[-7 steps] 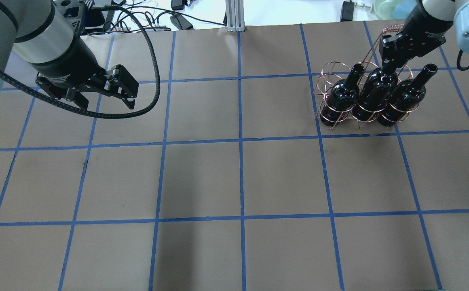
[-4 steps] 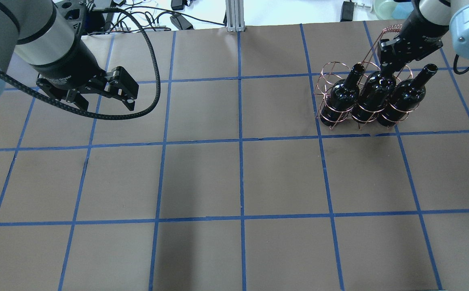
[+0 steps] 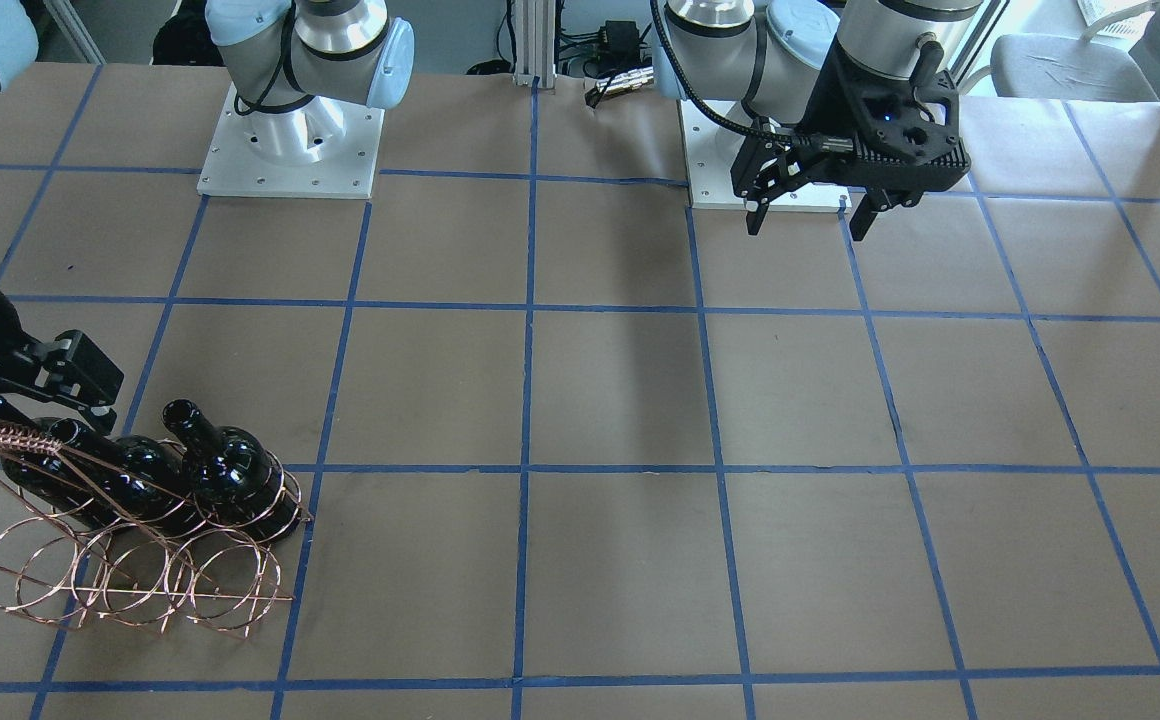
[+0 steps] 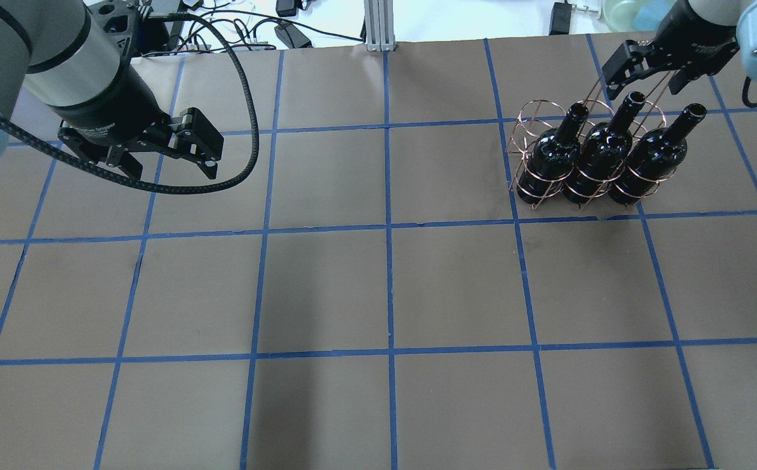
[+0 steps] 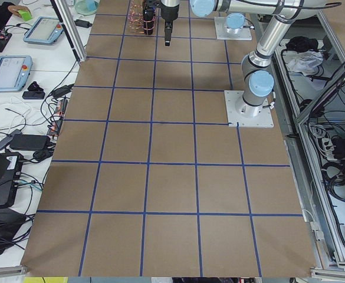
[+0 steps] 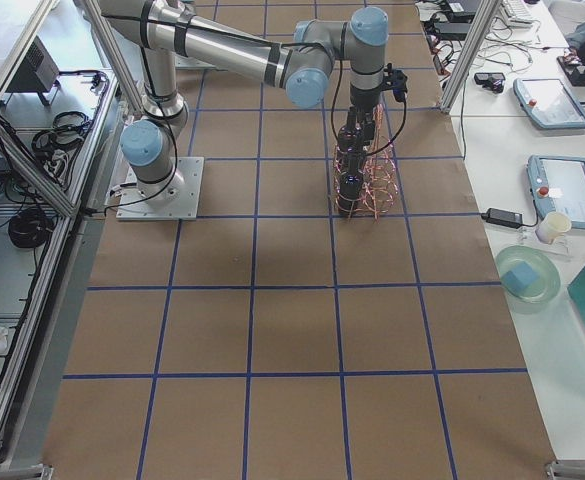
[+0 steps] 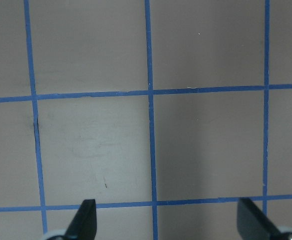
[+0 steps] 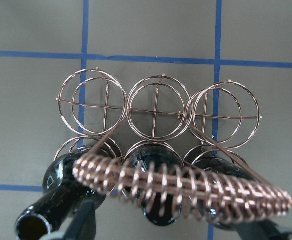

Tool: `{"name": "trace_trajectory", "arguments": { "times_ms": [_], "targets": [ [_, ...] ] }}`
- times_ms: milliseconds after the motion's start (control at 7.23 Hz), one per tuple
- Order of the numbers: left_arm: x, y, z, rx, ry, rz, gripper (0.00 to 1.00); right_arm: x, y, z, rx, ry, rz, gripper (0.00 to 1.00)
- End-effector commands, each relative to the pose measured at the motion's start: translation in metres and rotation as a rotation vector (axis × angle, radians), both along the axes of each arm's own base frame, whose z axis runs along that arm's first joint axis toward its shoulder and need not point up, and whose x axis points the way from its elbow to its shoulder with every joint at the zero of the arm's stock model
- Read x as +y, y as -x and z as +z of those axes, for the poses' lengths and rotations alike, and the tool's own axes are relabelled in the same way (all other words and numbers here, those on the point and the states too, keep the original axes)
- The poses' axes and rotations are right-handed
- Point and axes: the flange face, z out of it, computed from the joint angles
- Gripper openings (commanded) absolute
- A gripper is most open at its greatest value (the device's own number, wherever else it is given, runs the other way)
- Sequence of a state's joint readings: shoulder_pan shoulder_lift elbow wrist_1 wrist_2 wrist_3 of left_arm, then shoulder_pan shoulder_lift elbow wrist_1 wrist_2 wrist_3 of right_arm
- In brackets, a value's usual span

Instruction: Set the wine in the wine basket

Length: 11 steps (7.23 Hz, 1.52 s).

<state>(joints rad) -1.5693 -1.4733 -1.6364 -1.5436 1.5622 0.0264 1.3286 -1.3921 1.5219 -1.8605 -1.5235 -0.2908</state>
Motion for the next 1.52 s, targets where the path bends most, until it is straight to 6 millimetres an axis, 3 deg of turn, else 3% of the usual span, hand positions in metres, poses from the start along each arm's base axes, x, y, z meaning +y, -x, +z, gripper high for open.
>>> {"name": "trace_trajectory", "arguments": {
  "times_ms": [0,138,415,553,1106,1383],
  "targets": [
    [0.000,-0.001,-0.001,-0.005,-0.002,0.002,1.00,0.039,-0.023,0.065,-0.018,-0.020,-0.087,1.00],
    [0.000,-0.002,-0.001,-0.008,-0.004,0.007,1.00,0.062,-0.063,0.081,-0.015,-0.042,-0.120,1.00],
    [0.001,-0.003,0.001,-0.009,0.002,0.018,1.00,0.095,-0.173,0.080,0.012,-0.067,-0.195,1.00],
    [0.003,-0.003,0.004,-0.009,0.007,0.065,1.00,0.102,-0.190,0.077,0.058,-0.063,-0.161,1.00],
    [0.012,-0.004,0.005,-0.026,-0.025,0.080,1.00,0.103,-0.181,0.079,0.071,-0.067,-0.025,1.00],
    [0.015,-0.004,0.008,-0.028,-0.025,0.078,1.00,0.103,-0.172,0.081,0.035,-0.070,-0.037,1.00]
  ]
}}
